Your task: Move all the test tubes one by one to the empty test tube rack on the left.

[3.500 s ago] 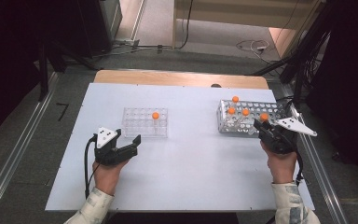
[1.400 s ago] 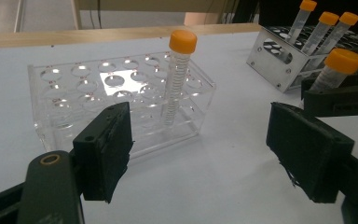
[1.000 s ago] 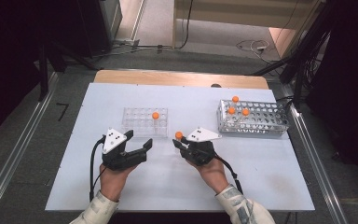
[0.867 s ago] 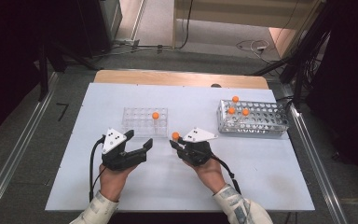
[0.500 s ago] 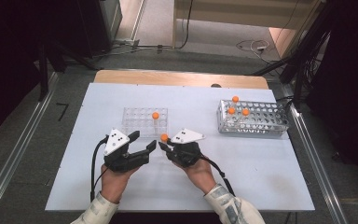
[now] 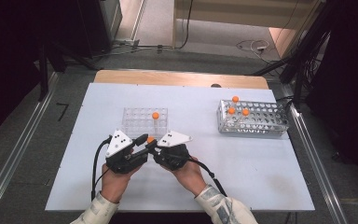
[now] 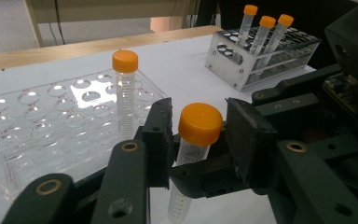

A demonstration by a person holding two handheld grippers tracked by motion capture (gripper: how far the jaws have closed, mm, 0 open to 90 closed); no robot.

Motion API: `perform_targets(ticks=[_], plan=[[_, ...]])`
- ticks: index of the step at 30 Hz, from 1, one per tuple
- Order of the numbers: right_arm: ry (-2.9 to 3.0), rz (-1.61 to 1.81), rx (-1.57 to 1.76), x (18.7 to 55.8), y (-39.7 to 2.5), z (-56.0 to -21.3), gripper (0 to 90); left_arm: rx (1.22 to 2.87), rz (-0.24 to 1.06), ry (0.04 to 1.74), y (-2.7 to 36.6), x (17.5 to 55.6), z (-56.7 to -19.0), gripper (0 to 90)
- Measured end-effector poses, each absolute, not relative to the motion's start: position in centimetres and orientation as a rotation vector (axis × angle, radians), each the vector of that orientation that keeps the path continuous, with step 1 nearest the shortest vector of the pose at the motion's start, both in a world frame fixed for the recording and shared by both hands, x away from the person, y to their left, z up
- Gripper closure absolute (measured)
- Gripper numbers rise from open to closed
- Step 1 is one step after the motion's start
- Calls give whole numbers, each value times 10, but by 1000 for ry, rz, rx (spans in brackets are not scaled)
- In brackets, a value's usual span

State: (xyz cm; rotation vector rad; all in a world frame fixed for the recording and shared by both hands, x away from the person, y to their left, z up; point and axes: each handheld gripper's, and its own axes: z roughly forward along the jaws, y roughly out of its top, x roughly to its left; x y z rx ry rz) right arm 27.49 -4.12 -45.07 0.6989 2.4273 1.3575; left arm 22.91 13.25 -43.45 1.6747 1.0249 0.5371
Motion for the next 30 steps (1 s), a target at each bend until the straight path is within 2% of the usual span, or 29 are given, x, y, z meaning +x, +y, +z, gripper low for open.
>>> perform_targets(ticks=[11,12,16,19,21,30], plan=[[2433,1355,700,275,-41,-451,713,1694,541,1028,131,231,-436,693],[2435,1352,704,275,-42,-451,689,1696,543,1029,130,231,-436,695],[2443,1356,713,277,-46,-448,425,1697,543,1031,131,234,-434,696],[2454,1340,722,278,-55,-446,312,1683,551,1038,133,237,-430,696],[2448,1327,733,279,-64,-446,286,1664,553,1046,135,240,-425,696],[2404,1293,821,280,-117,-446,276,1615,578,1085,143,262,-407,696]])
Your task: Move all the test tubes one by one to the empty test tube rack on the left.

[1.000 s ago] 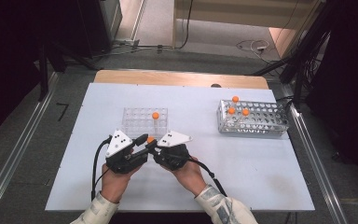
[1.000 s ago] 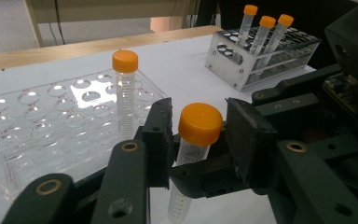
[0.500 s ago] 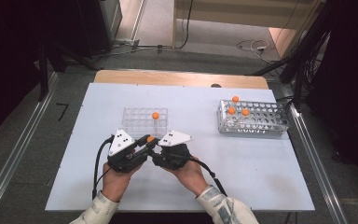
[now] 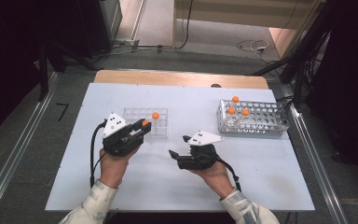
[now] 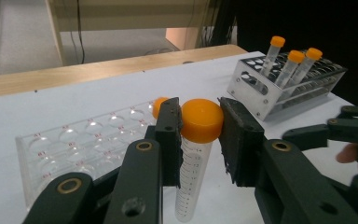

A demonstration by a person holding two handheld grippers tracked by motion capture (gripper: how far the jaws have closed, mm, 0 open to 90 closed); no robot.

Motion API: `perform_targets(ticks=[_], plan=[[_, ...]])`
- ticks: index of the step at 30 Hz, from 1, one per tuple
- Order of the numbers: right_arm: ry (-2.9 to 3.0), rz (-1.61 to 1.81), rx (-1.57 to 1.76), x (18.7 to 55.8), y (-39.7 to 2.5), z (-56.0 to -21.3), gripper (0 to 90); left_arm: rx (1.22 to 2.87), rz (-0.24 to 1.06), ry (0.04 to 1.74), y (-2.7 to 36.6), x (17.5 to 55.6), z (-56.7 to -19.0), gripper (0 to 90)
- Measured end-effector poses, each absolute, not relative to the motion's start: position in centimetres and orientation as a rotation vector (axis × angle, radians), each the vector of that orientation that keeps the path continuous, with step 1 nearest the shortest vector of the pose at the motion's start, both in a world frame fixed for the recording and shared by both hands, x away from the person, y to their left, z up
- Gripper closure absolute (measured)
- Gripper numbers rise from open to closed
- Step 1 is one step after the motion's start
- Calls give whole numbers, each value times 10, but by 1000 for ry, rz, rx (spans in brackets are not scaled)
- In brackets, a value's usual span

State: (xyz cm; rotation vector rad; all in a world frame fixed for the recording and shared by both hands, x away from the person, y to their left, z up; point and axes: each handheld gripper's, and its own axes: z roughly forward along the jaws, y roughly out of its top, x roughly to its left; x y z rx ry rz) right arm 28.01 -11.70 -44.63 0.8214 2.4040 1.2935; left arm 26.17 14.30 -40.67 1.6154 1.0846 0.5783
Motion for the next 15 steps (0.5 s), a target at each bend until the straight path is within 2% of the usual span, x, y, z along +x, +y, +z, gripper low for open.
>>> perform_targets(ticks=[15], plan=[[2325,1263,971,289,-177,-448,279,1603,633,1118,144,289,-386,696]])
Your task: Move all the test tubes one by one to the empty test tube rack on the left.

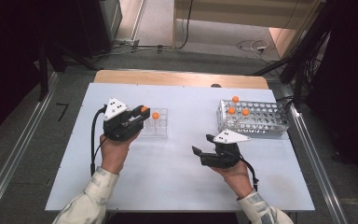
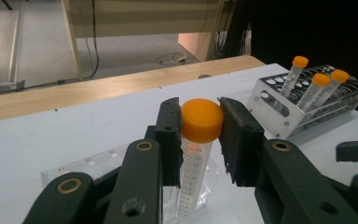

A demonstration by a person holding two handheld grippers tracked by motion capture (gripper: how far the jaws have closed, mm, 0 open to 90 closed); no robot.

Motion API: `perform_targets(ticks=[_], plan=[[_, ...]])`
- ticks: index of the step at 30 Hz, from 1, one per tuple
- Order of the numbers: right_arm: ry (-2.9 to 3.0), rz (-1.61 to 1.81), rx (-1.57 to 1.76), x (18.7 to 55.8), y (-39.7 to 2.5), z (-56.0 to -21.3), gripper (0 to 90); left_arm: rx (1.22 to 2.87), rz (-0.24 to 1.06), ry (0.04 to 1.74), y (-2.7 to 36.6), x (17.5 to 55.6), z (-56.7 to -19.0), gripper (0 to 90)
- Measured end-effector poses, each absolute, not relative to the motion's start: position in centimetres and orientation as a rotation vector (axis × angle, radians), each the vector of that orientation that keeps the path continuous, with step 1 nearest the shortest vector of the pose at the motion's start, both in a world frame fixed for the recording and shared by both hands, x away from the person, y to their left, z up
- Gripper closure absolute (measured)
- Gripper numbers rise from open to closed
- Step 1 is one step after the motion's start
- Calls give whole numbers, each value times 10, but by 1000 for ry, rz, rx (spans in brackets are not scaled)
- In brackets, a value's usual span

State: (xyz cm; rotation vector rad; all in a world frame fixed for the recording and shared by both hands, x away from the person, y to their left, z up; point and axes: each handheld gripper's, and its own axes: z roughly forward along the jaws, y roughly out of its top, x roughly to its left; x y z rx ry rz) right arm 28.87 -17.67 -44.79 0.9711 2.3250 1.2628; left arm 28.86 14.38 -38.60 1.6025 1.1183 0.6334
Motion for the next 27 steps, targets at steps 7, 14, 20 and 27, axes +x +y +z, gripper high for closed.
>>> perform_targets(ticks=[7,14,20,27], plan=[[2294,1270,997,290,-190,-447,284,1582,672,1135,144,300,-380,696],[2284,1271,1008,290,-195,-447,286,1589,693,1154,142,310,-385,696],[2280,1272,1011,290,-196,-447,288,1589,721,1144,138,312,-389,696],[2275,1272,1021,290,-197,-446,291,1602,733,1151,136,312,-398,696]])
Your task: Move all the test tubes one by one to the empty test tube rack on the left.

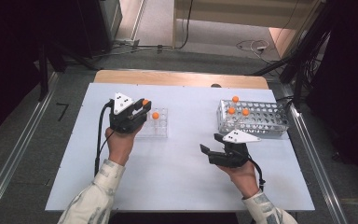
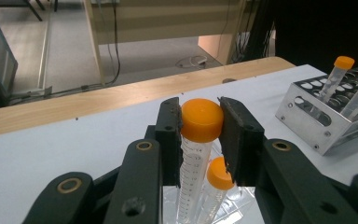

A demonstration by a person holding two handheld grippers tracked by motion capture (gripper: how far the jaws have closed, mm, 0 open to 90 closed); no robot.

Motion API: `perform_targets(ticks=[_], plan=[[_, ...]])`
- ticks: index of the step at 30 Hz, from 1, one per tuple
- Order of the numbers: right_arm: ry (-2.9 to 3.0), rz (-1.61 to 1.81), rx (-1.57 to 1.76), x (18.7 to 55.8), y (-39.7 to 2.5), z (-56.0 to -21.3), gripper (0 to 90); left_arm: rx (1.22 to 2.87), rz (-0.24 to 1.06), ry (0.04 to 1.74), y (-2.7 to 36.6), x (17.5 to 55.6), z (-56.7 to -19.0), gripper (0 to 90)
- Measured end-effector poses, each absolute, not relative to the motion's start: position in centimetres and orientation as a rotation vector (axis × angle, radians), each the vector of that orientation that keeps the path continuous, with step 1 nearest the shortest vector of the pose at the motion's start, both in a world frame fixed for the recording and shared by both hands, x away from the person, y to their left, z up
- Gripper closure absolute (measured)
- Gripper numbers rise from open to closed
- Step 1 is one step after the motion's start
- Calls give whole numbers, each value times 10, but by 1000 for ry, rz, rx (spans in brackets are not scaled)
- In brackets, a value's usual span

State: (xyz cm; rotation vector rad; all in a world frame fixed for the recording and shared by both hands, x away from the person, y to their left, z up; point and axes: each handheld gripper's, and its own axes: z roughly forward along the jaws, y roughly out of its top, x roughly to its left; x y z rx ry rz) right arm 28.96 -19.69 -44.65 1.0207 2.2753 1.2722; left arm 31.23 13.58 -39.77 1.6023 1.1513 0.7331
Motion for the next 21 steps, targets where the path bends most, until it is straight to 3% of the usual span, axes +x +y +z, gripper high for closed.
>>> perform_targets(ticks=[21], plan=[[2281,1259,1011,290,-196,-449,292,1610,725,1186,133,308,-428,689]])
